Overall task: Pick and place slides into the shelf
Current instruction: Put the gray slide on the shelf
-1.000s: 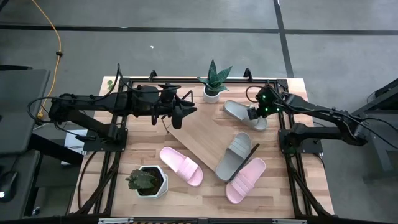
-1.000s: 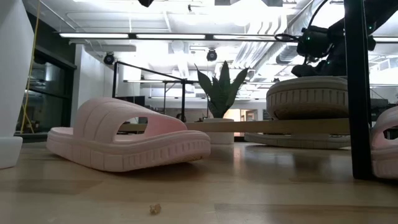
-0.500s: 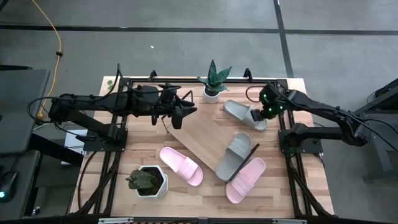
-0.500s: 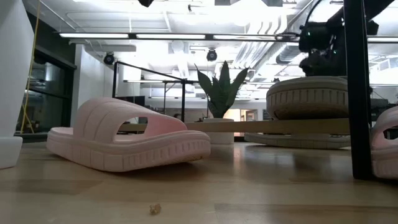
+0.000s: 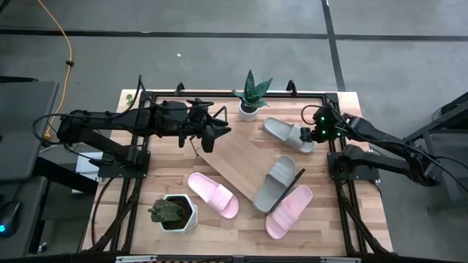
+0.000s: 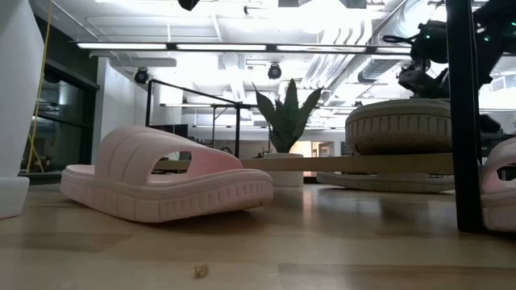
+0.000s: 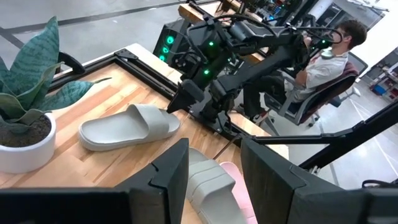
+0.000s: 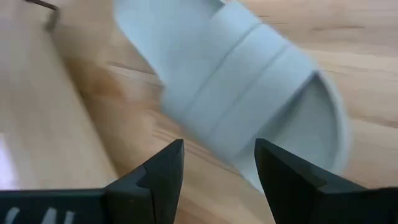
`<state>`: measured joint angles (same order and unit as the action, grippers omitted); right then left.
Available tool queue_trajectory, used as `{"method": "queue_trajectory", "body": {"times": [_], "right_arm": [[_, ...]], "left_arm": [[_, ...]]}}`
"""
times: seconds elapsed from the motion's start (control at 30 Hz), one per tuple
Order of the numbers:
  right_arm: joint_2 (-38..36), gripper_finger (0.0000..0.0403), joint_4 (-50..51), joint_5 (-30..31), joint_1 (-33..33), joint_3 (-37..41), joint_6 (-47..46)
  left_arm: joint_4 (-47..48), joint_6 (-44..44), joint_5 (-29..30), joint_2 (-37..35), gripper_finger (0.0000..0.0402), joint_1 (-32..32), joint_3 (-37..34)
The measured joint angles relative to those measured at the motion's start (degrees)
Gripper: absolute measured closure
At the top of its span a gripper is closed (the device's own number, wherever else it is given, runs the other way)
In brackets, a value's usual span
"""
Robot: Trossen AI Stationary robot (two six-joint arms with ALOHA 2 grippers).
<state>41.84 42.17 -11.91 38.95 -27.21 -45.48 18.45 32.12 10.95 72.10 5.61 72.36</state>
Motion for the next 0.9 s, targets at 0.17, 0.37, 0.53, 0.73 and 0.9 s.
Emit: {"method": "queue_trajectory", "body": {"times": [0.17, 0.37, 0.53, 0.73, 0.9], "right_arm": [[-2.56, 0.0214, -4.02, -2.09, 1.15, 3.55, -3.34], [-2.58, 0.0214, -3.12, -2.03, 2.10, 3.79, -2.53], [-2.58, 0.0214, -0.65, -2.03, 3.08, 3.79, -2.19], [-2.42, 0.0214, 0.44, -1.31, 3.18, 3.77, -2.07], [-0.94, 0.0214, -0.27, -0.80, 3.18, 3.77, -2.05]], "left_arm": [[-0.01, -0.37, -0.01, 0.00, 0.0266, 0.00, 0.00], [0.24, -0.37, -0.02, 0.00, 0.0266, 0.00, 0.00], [0.25, -0.37, -0.89, 0.00, 0.0266, 0.00, 0.00], [0.25, -0.40, -0.89, 0.00, 0.0266, 0.00, 0.00], [0.24, -0.81, -0.89, 0.00, 0.0266, 0.00, 0.00]]}}
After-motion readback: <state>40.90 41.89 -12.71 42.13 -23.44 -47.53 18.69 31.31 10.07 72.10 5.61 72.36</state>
